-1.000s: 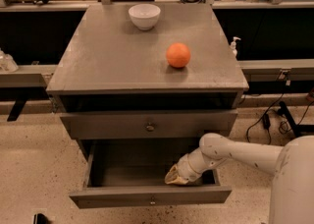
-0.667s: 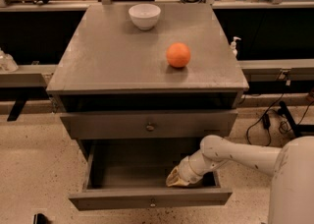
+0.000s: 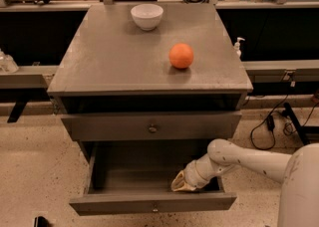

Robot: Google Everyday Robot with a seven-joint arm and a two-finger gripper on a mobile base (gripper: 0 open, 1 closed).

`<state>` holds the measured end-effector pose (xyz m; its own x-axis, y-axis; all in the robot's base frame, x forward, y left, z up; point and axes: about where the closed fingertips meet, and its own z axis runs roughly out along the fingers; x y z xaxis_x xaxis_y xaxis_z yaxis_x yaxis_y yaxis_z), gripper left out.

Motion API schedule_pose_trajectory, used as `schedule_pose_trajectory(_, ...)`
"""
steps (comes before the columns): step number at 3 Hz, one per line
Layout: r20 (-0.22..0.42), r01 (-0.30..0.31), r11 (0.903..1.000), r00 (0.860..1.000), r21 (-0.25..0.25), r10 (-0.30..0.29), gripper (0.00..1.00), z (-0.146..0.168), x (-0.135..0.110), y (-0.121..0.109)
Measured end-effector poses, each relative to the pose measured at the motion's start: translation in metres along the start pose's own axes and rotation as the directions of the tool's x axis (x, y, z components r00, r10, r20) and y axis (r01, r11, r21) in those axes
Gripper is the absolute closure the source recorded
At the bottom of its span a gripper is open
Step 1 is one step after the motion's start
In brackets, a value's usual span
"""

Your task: Open middle drawer

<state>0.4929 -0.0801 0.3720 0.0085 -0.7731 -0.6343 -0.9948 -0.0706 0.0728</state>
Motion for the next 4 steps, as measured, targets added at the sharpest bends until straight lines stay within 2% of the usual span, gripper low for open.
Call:
schedule_pose_trajectory(1,0.028,0.053,0.9974,0.998,-0.05,-0.051,1.0,-0.003,-0.006,0.011)
schedule_pose_trajectory(2,0.091,0.136,0.9848,0.988,-0.108,-0.127,1.0,-0.006,-0.012,0.022)
schedule_pose_trajectory(3,0.201,0.18,0.9816,0.966,-0.064,-0.164,1.0,-0.003,-0.03,0.027)
schedule_pose_trajectory(4,0.248,0.209,0.9778,0.948,-0.013,-0.2,1.0,0.005,-0.055,0.039)
